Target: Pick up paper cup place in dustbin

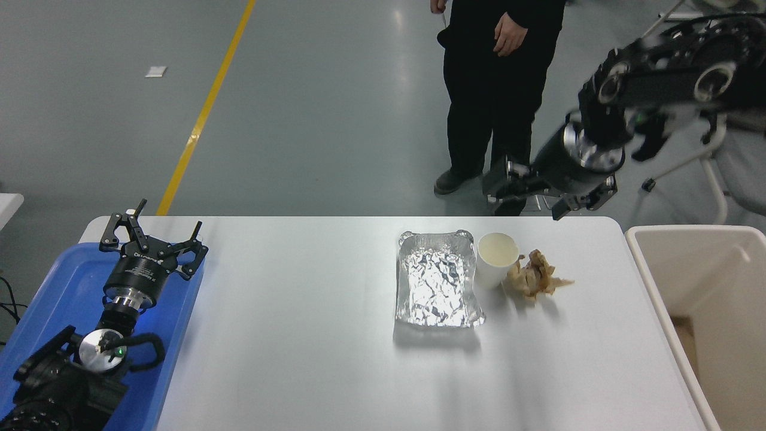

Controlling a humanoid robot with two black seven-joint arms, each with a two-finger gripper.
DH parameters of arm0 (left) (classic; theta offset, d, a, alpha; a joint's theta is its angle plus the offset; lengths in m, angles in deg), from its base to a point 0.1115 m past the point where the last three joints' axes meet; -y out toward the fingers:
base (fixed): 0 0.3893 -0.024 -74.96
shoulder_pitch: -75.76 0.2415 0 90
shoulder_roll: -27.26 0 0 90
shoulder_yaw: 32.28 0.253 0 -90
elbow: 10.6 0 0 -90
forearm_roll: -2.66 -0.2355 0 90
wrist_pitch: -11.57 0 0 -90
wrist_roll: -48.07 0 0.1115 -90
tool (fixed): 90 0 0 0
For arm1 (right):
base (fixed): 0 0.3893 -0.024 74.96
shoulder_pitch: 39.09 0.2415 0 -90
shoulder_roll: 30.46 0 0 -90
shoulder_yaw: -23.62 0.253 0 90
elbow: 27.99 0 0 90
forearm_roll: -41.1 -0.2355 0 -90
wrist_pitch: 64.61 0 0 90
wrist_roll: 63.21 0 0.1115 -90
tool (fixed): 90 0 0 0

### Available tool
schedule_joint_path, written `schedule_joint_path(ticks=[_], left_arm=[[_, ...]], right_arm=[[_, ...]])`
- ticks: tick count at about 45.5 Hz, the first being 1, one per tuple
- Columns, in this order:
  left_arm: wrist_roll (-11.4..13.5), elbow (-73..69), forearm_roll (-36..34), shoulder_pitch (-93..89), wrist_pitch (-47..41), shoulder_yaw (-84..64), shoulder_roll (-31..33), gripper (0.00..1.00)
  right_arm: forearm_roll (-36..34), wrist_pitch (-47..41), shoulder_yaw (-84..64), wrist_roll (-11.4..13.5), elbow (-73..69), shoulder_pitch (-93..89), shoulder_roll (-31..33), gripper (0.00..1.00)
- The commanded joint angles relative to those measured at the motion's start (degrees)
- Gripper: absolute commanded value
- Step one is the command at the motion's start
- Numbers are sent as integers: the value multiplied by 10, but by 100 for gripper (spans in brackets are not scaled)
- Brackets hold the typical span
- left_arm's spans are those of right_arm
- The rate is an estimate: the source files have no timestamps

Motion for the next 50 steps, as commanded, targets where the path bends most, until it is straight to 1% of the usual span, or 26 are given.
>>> schedule_joint_path(ticks=[1,21,27,36,37,40,46,50], left_arm=[[0,0,0,-1,0,0,0,99],[0,1,0,-1,0,1,0,99],[0,1,0,-2,0,2,0,99],[-1,1,0,-2,0,3,0,99],[-1,1,0,-2,0,4,0,99],[-1,1,0,-2,0,4,0,99],[-1,1,0,-2,0,4,0,99],[-1,1,0,-2,0,4,0,99]], right_arm=[[6,-5,-36,0,-31,70,-16,100],[9,24,-43,-1,-24,25,-16,100],[10,91,-44,0,-20,-21,-15,100],[10,252,-39,-1,5,-155,-21,98],[10,286,-37,-1,12,-182,-22,97],[10,327,-37,-1,25,-221,-25,97],[7,348,-36,-1,69,-287,-39,96],[-1,355,-31,-2,96,-326,-39,93]])
